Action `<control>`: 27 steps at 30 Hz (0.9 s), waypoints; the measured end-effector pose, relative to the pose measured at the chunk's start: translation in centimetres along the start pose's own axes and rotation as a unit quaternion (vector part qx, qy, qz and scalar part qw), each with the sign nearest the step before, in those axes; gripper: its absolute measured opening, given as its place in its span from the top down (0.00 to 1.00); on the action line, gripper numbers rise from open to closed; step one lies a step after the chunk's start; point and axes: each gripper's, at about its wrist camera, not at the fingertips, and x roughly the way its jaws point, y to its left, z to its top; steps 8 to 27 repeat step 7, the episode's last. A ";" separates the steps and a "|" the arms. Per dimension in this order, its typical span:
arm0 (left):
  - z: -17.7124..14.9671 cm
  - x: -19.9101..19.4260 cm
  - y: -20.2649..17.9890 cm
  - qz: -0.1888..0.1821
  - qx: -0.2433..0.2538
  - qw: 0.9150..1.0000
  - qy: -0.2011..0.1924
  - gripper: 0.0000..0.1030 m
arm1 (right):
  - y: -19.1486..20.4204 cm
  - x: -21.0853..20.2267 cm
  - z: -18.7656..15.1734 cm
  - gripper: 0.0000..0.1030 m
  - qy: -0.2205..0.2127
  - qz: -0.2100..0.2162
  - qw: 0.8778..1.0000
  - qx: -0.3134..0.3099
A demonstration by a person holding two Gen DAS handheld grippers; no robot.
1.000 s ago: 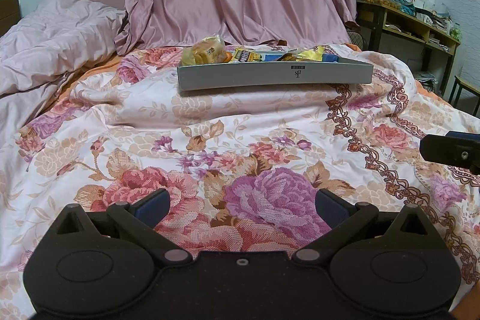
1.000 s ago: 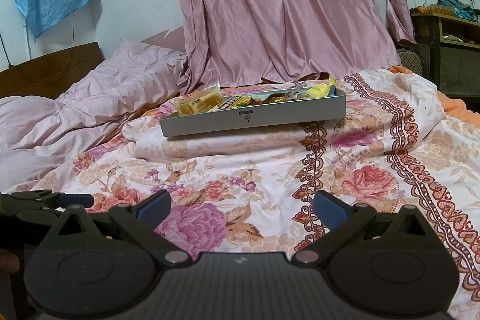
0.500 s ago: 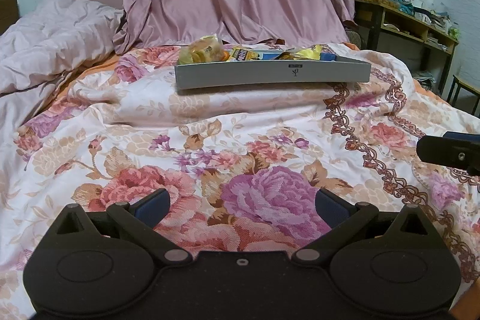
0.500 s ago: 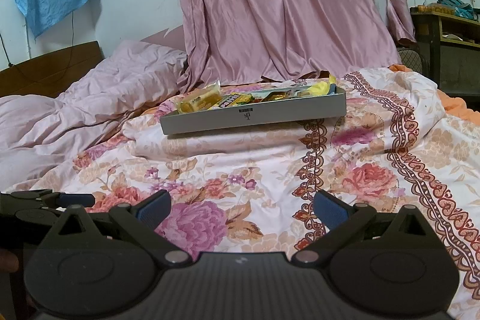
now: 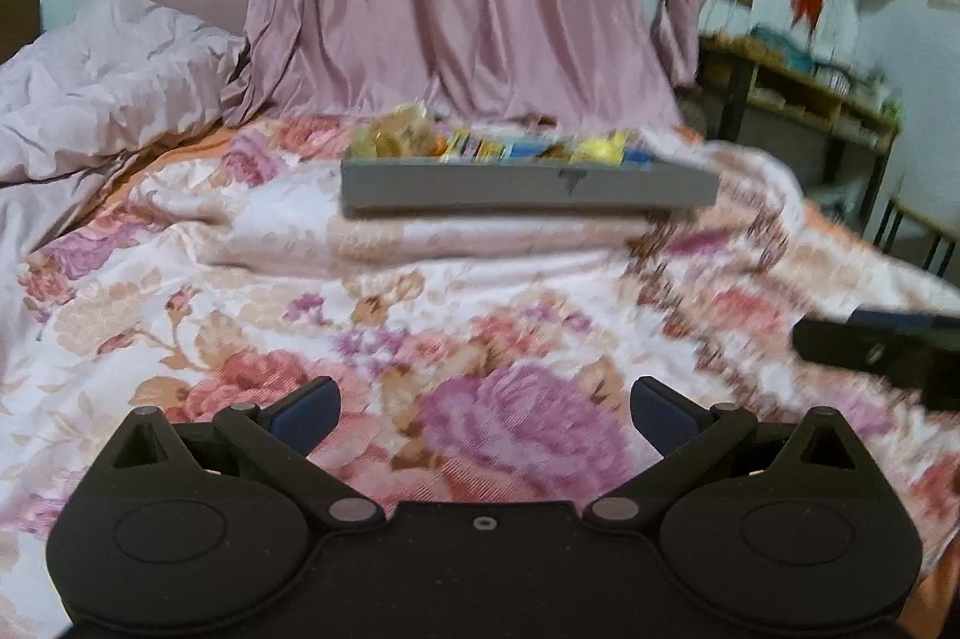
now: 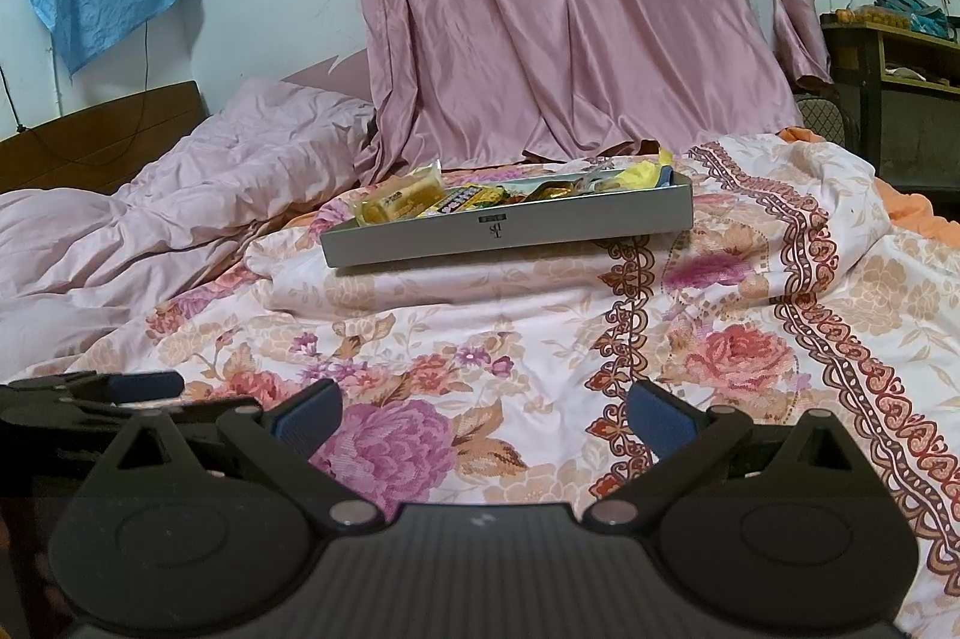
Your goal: Organize snacks
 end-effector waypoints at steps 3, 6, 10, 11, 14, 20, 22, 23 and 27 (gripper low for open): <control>0.1 -0.5 -0.2 0.001 0.002 1.000 -0.021 0.01 | 0.0 0.0 0.0 0.00 0.000 0.000 1.000 0.000; 0.3 0.0 -0.3 0.002 -0.002 1.000 -0.007 0.00 | 0.0 0.0 0.0 0.00 -0.001 0.000 1.000 0.000; 0.4 0.3 -0.2 0.001 -0.004 1.000 0.002 0.00 | 0.0 0.0 0.0 0.00 0.000 0.000 1.000 0.000; 0.4 0.3 -0.2 0.001 -0.004 1.000 0.002 0.00 | 0.0 0.0 0.0 0.00 0.000 0.000 1.000 0.000; 0.4 0.3 -0.2 0.001 -0.004 1.000 0.002 0.00 | 0.0 0.0 0.0 0.00 0.000 0.000 1.000 0.000; 0.4 0.3 -0.2 0.001 -0.004 1.000 0.002 0.00 | 0.0 0.0 0.0 0.00 0.000 0.000 1.000 0.000; 0.4 0.3 -0.2 0.001 -0.004 1.000 0.002 0.00 | 0.0 0.0 0.0 0.00 0.000 0.000 1.000 0.000; 0.4 0.3 -0.2 0.001 -0.004 1.000 0.002 0.00 | 0.0 0.0 0.0 0.00 0.000 0.000 1.000 0.000; 0.4 0.3 -0.2 0.001 -0.004 1.000 0.002 0.00 | 0.0 0.0 0.0 0.00 0.000 0.000 1.000 0.000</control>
